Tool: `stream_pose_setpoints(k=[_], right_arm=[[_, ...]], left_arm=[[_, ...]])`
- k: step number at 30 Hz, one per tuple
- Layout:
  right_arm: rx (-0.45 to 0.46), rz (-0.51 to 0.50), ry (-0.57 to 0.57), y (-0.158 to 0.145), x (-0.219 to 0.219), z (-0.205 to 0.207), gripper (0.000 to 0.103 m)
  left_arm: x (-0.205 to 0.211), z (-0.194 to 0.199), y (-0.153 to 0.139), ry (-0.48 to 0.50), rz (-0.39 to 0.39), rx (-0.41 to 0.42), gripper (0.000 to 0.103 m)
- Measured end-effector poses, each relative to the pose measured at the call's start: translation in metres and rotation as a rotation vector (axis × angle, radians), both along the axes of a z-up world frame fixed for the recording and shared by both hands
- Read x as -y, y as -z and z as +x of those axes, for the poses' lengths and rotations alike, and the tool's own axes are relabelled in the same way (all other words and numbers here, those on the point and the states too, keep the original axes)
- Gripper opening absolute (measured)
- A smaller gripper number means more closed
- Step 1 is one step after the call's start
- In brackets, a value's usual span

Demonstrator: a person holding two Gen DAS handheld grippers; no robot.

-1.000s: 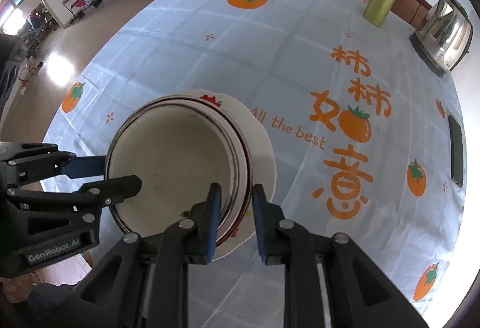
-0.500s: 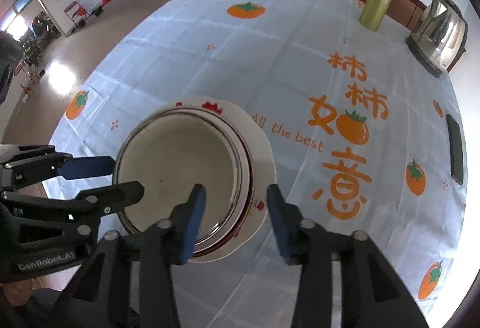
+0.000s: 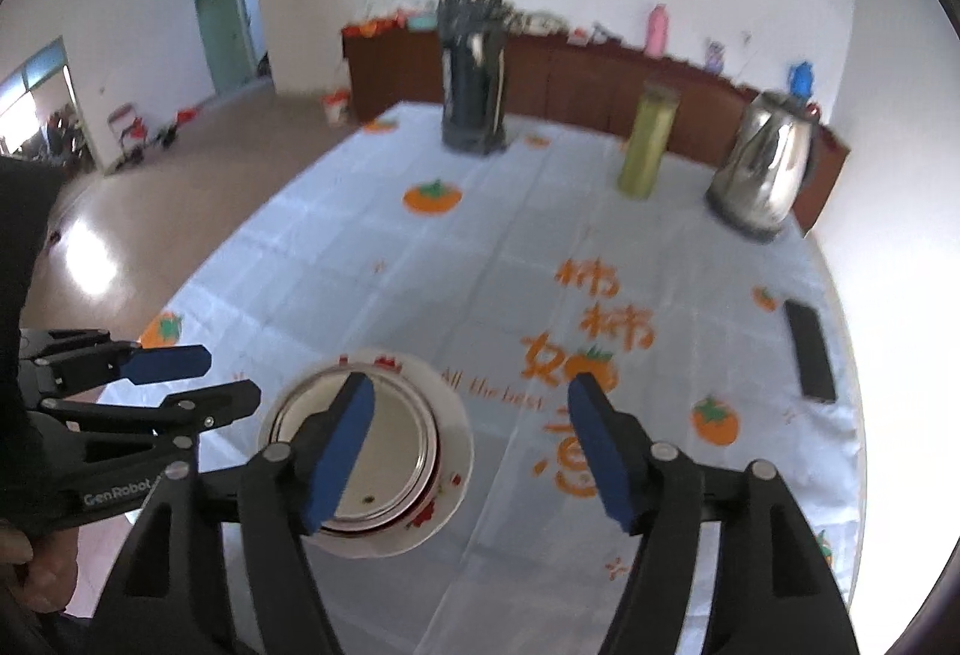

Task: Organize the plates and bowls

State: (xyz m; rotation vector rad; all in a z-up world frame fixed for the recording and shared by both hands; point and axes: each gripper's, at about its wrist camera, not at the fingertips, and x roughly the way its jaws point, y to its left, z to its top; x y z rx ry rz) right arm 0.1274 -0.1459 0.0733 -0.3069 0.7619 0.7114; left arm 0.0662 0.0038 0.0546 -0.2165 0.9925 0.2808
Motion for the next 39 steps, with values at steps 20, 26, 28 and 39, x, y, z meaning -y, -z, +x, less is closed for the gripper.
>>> stream_pose_setpoints(k=[20,26,28,39], right_arm=[[0.112,0.033,0.018,-0.031,0.016,-0.034,0.082],[0.123,0.038,0.031,-0.033,0.021,-0.037,0.085],[0.124,0.04,0.032,-0.035,0.022,-0.038,0.085],[0.129,0.041,0.03,-0.037,0.024,-0.042,0.087]], left_arm=[[0.019,-0.02,-0.036,0.038,0.072,0.104,0.049],[0.023,-0.021,-0.04,0.047,0.082,0.111,0.049],[0.024,-0.022,-0.04,0.048,0.084,0.114,0.049],[0.028,-0.023,-0.042,0.053,0.084,0.124,0.049]])
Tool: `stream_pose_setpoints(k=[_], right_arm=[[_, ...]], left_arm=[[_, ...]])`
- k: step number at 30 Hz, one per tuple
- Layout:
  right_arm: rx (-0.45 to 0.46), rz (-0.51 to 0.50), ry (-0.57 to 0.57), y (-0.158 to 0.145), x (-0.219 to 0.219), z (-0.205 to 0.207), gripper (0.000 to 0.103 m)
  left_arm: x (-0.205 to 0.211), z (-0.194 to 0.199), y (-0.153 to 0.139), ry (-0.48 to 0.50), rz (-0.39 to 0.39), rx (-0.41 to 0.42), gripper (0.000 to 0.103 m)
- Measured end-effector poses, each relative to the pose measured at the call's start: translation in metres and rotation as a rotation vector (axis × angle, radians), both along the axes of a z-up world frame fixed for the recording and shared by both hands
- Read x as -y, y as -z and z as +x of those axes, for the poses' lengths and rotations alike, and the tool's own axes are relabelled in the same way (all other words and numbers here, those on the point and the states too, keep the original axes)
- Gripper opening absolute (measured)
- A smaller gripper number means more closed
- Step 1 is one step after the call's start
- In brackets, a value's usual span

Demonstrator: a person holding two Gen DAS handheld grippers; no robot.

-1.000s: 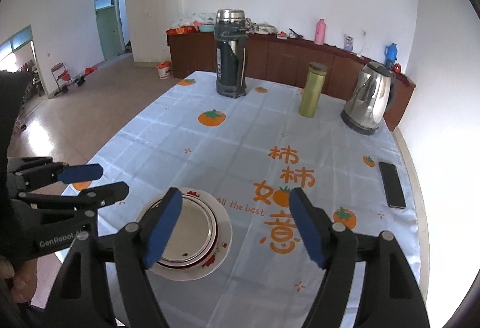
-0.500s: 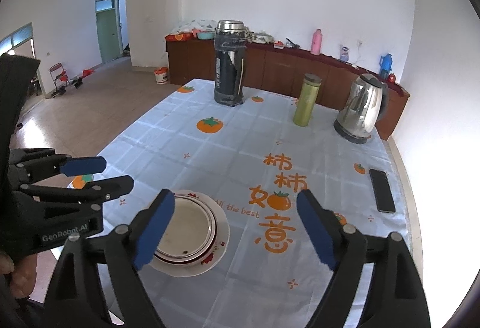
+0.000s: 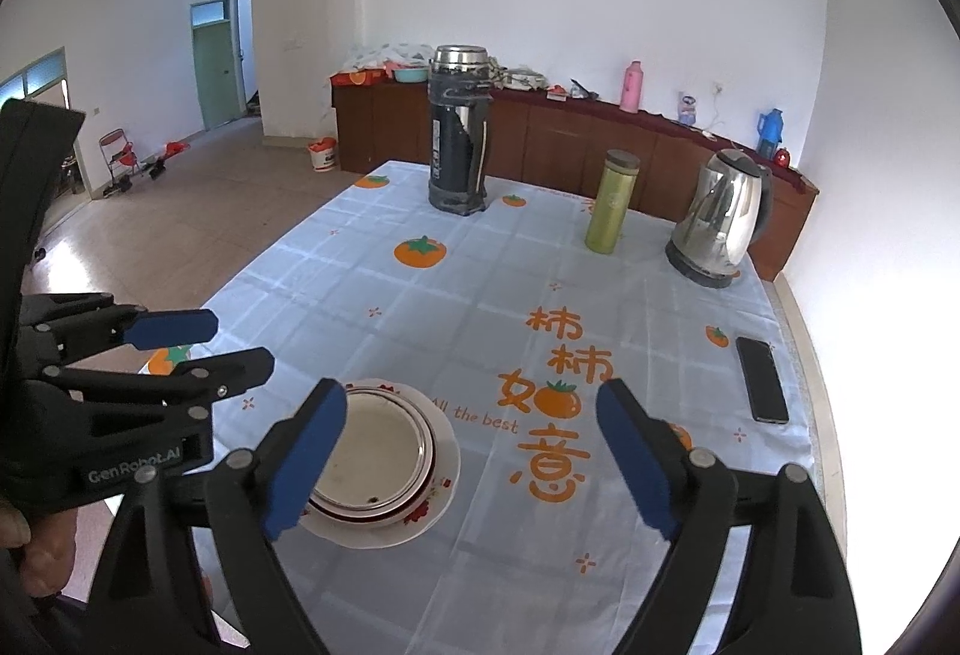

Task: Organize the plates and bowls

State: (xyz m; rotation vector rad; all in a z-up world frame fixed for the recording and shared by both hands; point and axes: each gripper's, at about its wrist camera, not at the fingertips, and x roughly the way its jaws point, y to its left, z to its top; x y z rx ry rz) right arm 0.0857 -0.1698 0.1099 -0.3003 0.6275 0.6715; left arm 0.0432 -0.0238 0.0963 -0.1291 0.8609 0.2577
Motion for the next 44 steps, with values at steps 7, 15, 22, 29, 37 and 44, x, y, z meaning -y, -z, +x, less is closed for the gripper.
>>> stream_pose_setpoints(k=[7,15,22,29,37,44], right_arm=[[0.004,0.001,0.001,-0.001,0.001,-0.002,0.087],[0.012,0.008,0.007,-0.004,0.007,-0.002,0.087],[0.016,0.009,0.014,-0.007,0.012,0.0,0.087],[0.021,0.01,0.016,-0.008,0.012,0.006,0.087],[0.017,0.01,0.017,-0.008,0.012,0.011,0.087],[0.015,0.007,0.031,-0.004,0.016,0.021,0.087]], left_arm=[[0.005,0.0,-0.002,0.006,-0.004,0.004,0.049],[0.009,0.003,-0.005,0.01,0.001,0.013,0.049],[0.01,0.007,-0.003,0.026,0.007,0.005,0.049],[0.011,0.011,-0.005,0.023,0.014,0.011,0.049],[0.008,0.016,-0.008,0.014,0.002,0.066,0.049],[0.011,0.021,-0.01,0.023,-0.001,0.086,0.049]])
